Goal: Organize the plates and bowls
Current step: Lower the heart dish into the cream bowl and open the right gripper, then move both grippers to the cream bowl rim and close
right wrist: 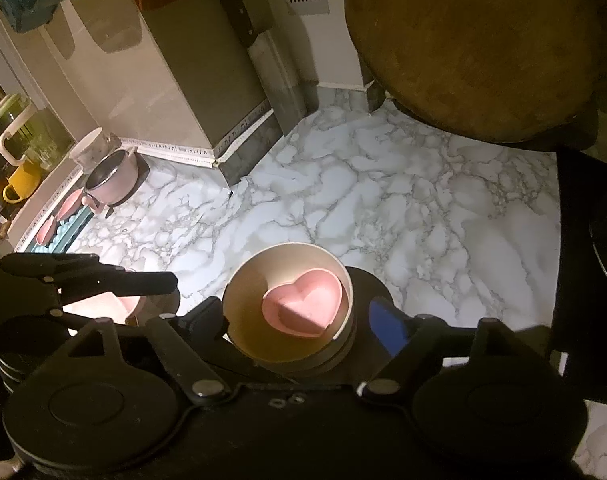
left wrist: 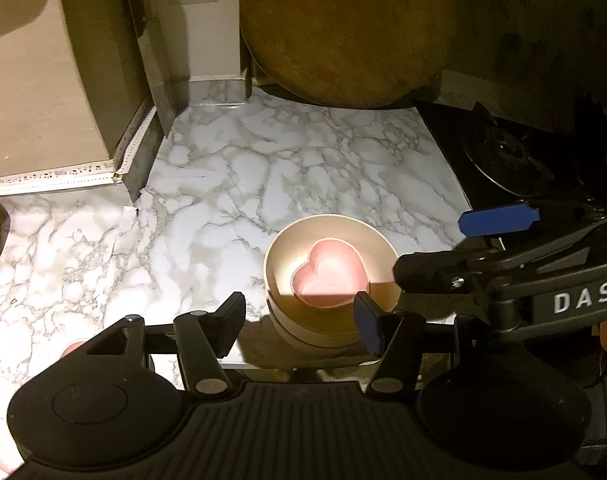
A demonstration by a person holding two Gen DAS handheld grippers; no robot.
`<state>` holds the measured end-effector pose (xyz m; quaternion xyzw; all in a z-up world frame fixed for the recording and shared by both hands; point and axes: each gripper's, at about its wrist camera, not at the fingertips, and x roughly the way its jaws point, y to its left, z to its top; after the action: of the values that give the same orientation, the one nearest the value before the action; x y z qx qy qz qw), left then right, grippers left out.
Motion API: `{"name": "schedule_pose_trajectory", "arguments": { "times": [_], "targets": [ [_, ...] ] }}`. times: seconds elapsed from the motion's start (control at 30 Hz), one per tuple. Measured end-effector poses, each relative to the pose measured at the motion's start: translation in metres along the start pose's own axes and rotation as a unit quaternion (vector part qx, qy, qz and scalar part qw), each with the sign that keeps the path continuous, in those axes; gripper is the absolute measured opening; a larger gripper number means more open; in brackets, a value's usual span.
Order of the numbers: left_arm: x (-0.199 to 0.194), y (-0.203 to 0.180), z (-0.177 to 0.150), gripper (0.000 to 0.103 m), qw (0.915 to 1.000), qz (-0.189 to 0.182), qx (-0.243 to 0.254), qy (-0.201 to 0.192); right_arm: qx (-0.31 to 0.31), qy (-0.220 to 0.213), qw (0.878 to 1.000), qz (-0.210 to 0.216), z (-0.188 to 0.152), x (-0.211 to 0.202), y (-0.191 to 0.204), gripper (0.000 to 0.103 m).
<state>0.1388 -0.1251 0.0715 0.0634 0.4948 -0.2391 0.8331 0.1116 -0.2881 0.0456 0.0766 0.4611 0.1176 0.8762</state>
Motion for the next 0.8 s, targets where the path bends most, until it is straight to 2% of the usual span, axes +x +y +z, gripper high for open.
{"name": "schedule_pose_trajectory", "arguments": {
  "times": [0.1,0.23,0.3,0.4,0.63,0.8],
  "targets": [
    [-0.004,0.0,-0.004,0.068,0.9999,0.007,-0.007,-0.005,0.003,-0.006,1.0,0.0,-0.003,-0.006,0.0,0.086],
    [-0.006,0.001,-0.008,0.069,0.9995,0.02,-0.021,-0.009,0.003,-0.012,1.0,-0.004,-0.007,-0.009,-0.001,0.097],
    [-0.007,0.002,-0.009,0.07,0.9991,0.025,-0.031,-0.012,0.003,-0.013,1.0,-0.004,-0.008,-0.01,-0.003,0.098],
    [-0.006,0.002,-0.013,0.079,0.9981,0.03,-0.049,-0.021,0.0,-0.012,1.0,0.001,-0.008,-0.011,-0.005,0.099],
    [0.001,0.001,-0.015,0.079,0.9933,0.043,-0.104,-0.026,-0.015,0.0,1.0,0.019,0.002,-0.003,-0.015,0.1],
    [0.009,-0.001,-0.017,0.079,0.9865,0.059,-0.15,-0.027,-0.017,0.019,0.999,0.03,0.007,0.01,-0.028,0.1]
  ]
}}
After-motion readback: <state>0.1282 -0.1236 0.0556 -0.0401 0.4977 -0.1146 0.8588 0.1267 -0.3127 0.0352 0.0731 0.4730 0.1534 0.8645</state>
